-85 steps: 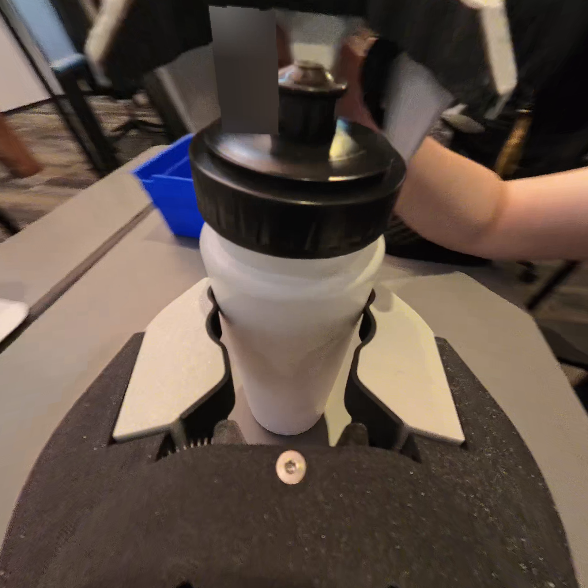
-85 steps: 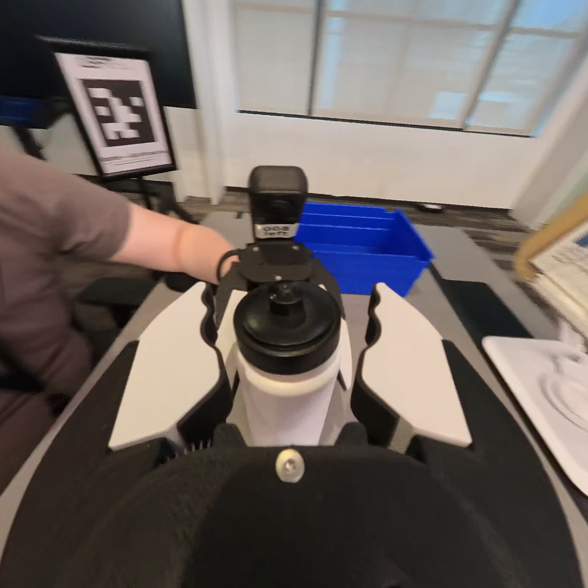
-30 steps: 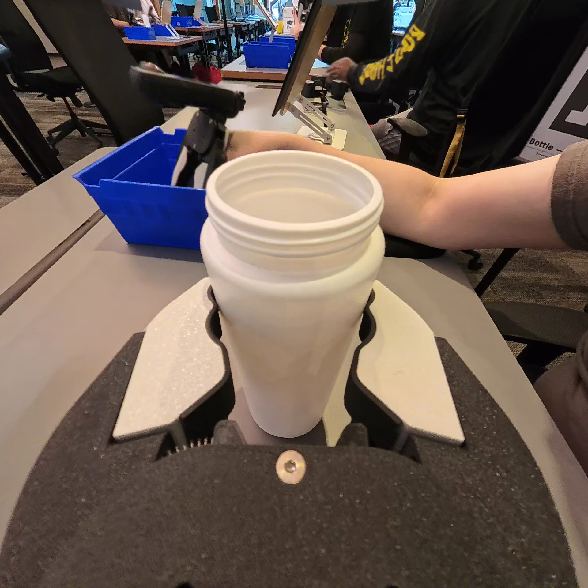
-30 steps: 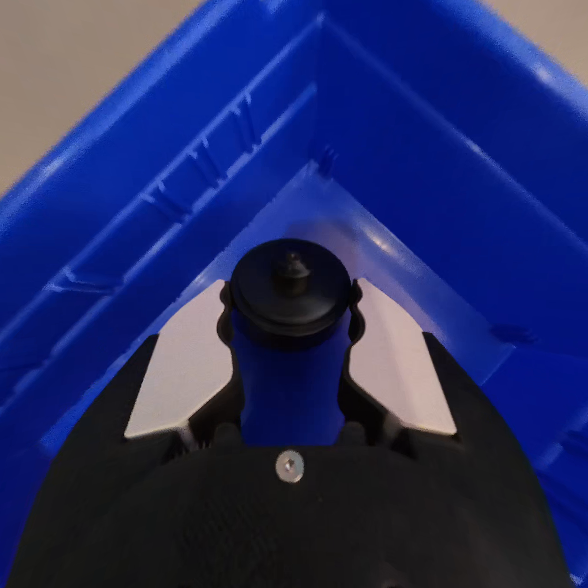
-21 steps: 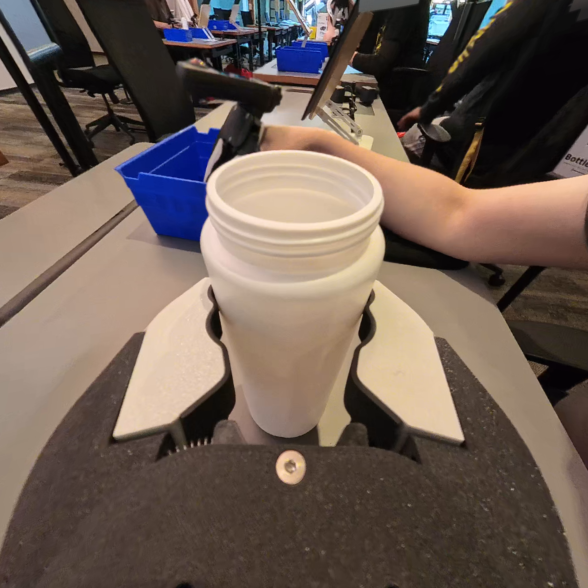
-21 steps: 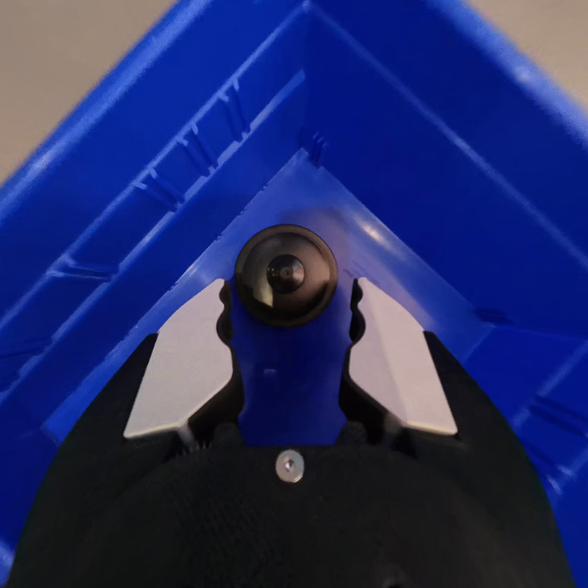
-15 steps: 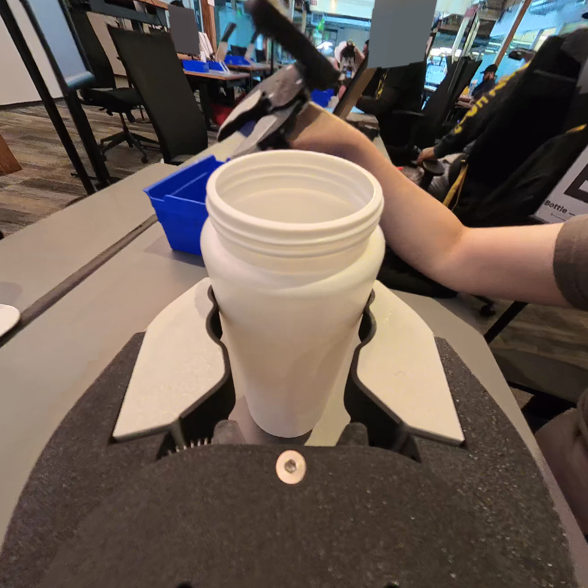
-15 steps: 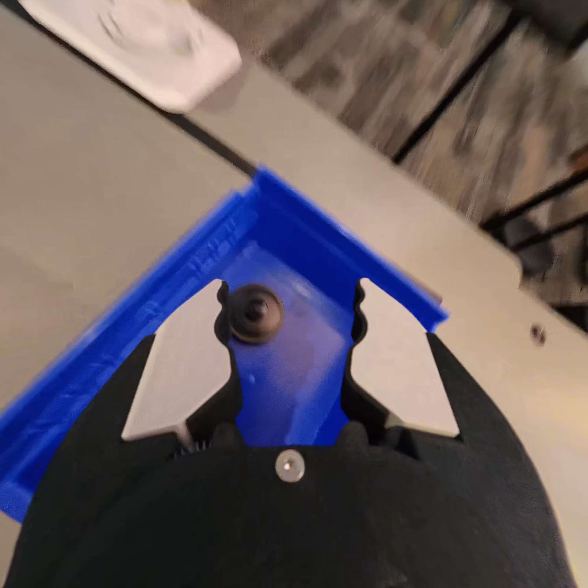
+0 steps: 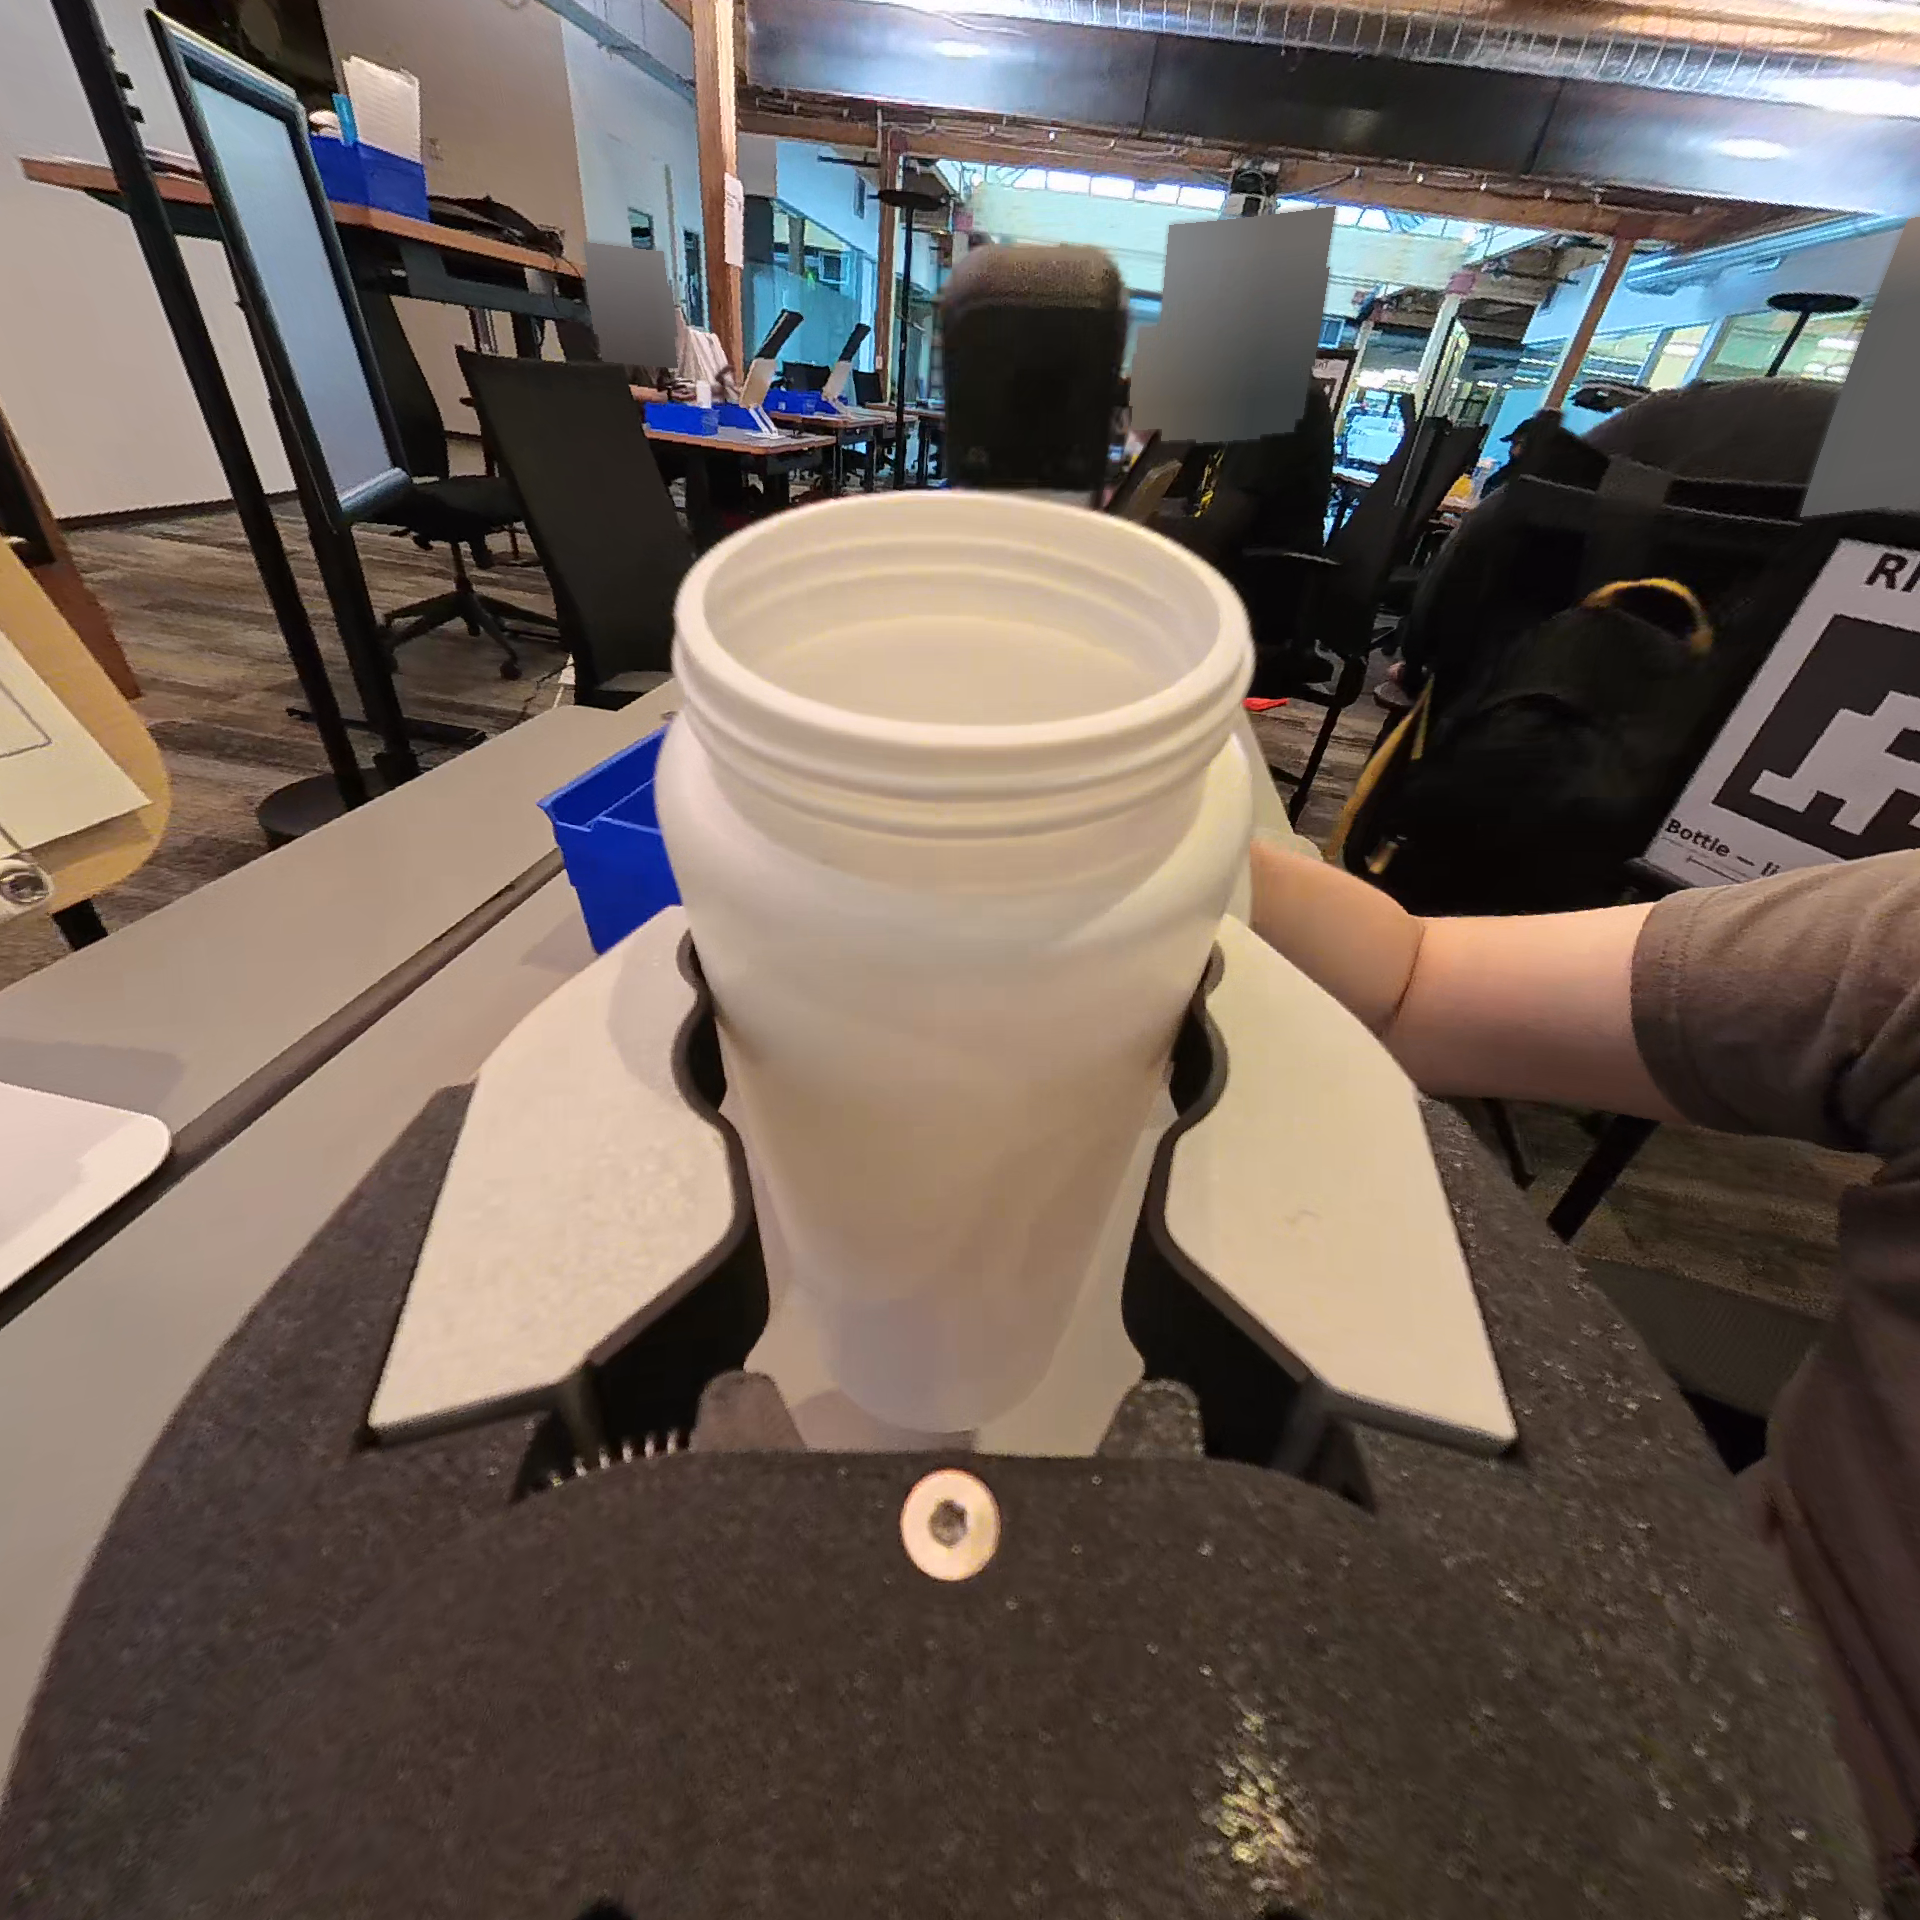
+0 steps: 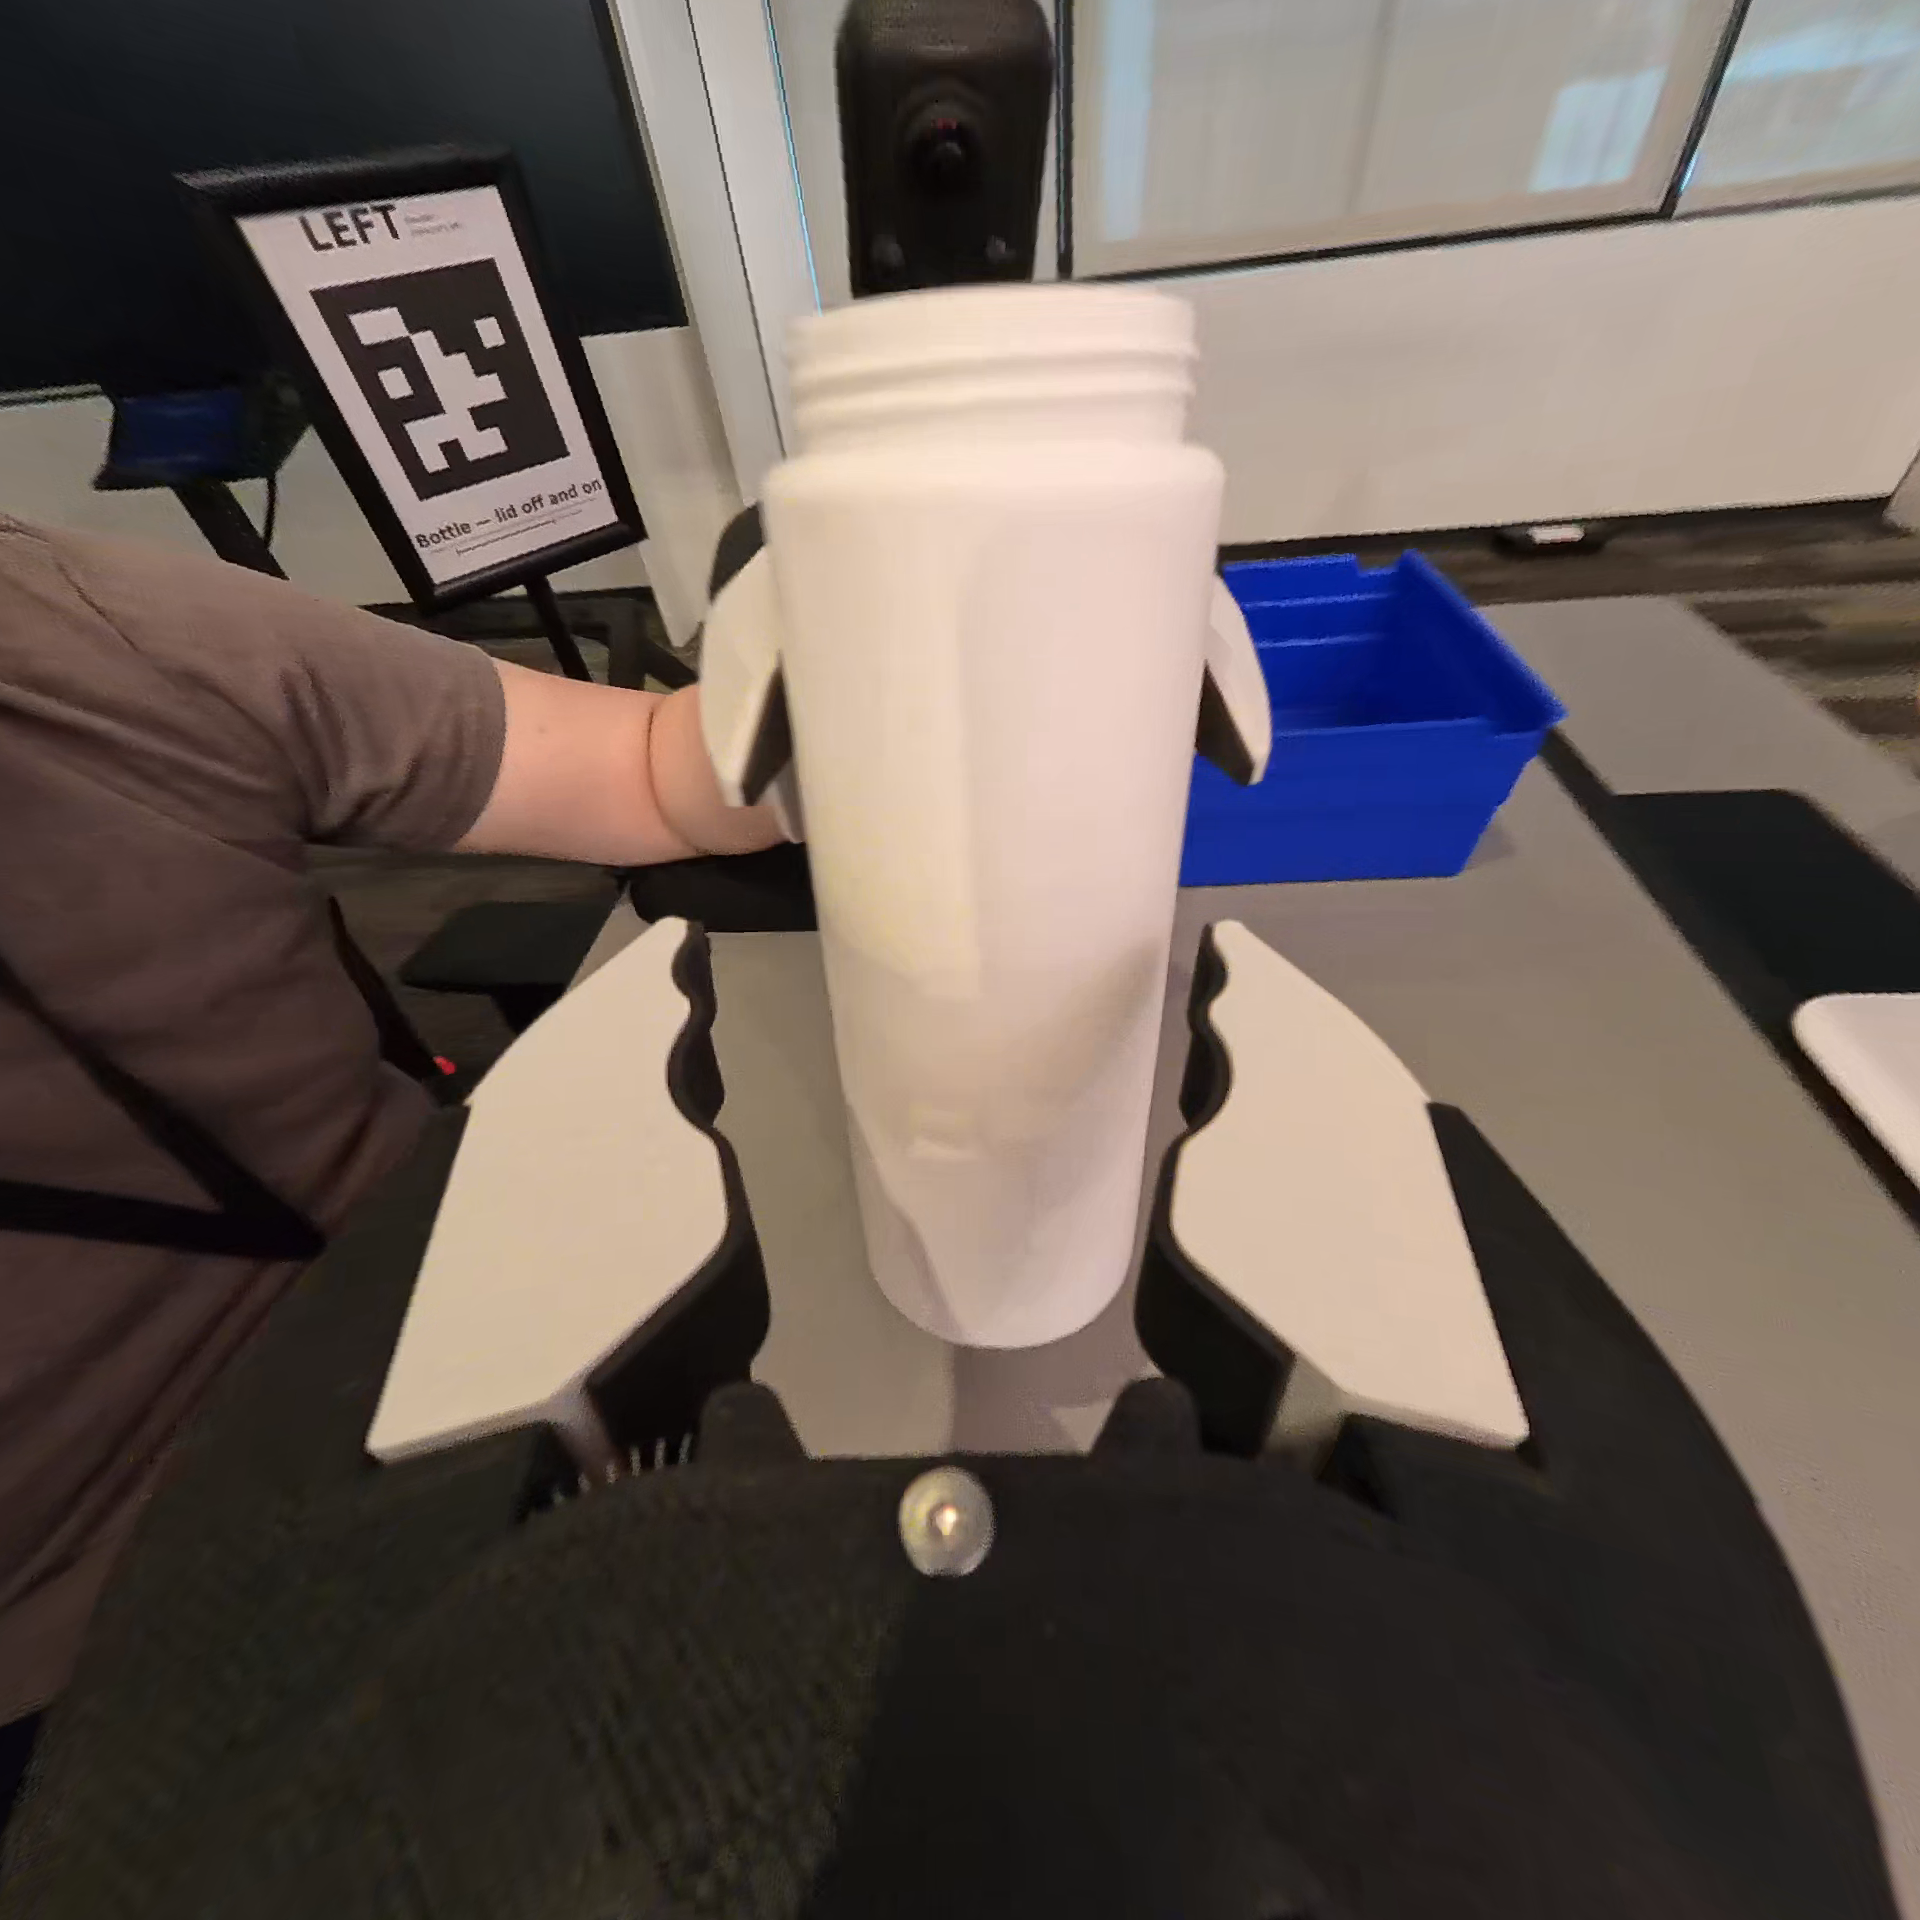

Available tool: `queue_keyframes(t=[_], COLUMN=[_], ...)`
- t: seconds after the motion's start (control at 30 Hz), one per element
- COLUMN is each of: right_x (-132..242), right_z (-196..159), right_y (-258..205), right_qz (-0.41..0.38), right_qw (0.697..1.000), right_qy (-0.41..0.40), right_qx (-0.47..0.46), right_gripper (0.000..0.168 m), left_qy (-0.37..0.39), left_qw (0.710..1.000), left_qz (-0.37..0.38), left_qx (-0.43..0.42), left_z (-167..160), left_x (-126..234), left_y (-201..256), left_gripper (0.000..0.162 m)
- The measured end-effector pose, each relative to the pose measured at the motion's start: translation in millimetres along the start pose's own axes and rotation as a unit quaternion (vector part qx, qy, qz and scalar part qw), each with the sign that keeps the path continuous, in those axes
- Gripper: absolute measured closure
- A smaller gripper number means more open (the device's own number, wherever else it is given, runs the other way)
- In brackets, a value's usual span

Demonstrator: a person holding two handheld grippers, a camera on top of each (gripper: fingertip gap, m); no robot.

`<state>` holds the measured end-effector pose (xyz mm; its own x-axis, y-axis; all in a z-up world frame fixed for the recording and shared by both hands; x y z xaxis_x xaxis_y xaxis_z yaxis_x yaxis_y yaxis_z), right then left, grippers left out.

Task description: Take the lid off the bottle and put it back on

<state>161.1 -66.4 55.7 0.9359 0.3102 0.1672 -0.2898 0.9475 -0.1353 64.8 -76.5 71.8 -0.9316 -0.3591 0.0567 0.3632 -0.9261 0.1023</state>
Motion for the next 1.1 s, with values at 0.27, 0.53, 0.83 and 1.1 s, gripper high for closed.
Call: queue_keyframes(t=[0.27, 0.53, 0.83, 1.1], right_x=[-17.5, -27.3, -30.7, 25.9], right_z=[-16.7, -25.3, -27.0, 13.4], right_y=[5.7, 0.2, 2.7, 5.2], right_qz=[0.054, 0.074, 0.065, -0.038], right_qw=[0.997, 0.996, 0.997, 0.999], right_qy=[0.004, -0.032, -0.036, 0.015], right_qx=[-0.051, -0.04, -0.036, -0.027], right_gripper=[0.081, 0.083, 0.084, 0.084], left_qy=[-0.014, -0.027, -0.03, 0.037], left_qw=[0.999, 0.998, 0.998, 0.999], left_qz=[-0.033, -0.054, -0.047, 0.006], left_qx=[0.002, 0.01, -0.022, -0.028], left_z=[-8.6, -14.0, -9.8, 24.5], left_x=[-8.5, -11.4, -8.2, 19.3], left_y=[12.4, 15.4, 17.9, 1.1], left_gripper=[0.076, 0.076, 0.063, 0.061])
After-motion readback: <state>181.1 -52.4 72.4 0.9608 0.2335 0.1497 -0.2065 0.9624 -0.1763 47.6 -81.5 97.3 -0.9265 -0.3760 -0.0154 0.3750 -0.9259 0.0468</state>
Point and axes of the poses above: each gripper's, where its closed fingertips meet, x back along the fingers, z out of its top, y = z × x across the jaws, the point moved 5 cm from there along x, back along the fingers, and after that the axes turned 10 degrees about z, right-handed, at the moved point
